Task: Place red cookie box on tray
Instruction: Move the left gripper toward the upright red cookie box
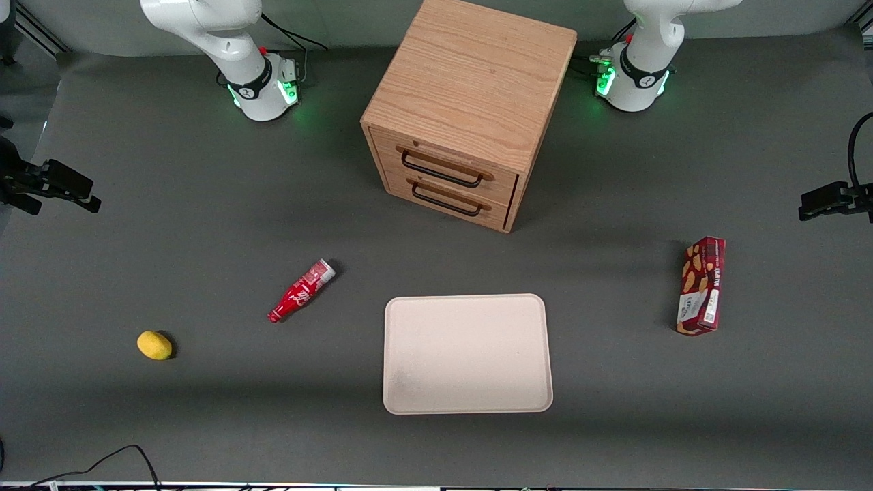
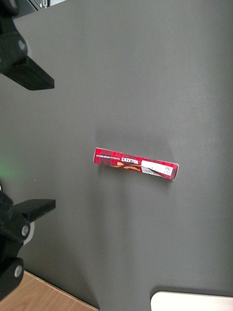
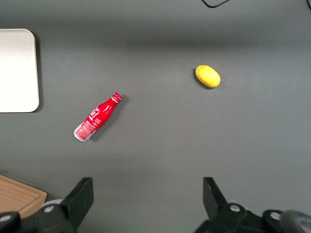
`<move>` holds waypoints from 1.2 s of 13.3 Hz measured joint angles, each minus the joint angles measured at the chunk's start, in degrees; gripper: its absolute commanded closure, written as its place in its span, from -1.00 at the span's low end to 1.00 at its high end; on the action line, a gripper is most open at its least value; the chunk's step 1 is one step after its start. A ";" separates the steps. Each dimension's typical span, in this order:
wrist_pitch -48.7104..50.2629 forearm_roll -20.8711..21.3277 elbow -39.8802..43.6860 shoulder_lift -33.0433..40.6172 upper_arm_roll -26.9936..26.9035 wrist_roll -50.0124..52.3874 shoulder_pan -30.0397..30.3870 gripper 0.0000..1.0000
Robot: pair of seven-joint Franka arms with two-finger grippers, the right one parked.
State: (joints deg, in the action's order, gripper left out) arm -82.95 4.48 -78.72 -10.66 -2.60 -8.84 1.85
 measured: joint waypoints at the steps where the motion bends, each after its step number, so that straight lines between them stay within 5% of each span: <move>1: 0.04 0.03 0.06 0.03 0.00 0.16 0.00 -1.00; 9: -1.32 0.03 -1.60 -1.36 -0.06 0.48 0.06 -1.00; 16: -16.57 -0.93 -10.96 -6.90 -0.13 -3.99 1.74 -1.00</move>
State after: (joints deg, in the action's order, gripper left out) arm -99.51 3.56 -89.68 -17.56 -2.72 -12.83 3.59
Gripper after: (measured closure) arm 0.000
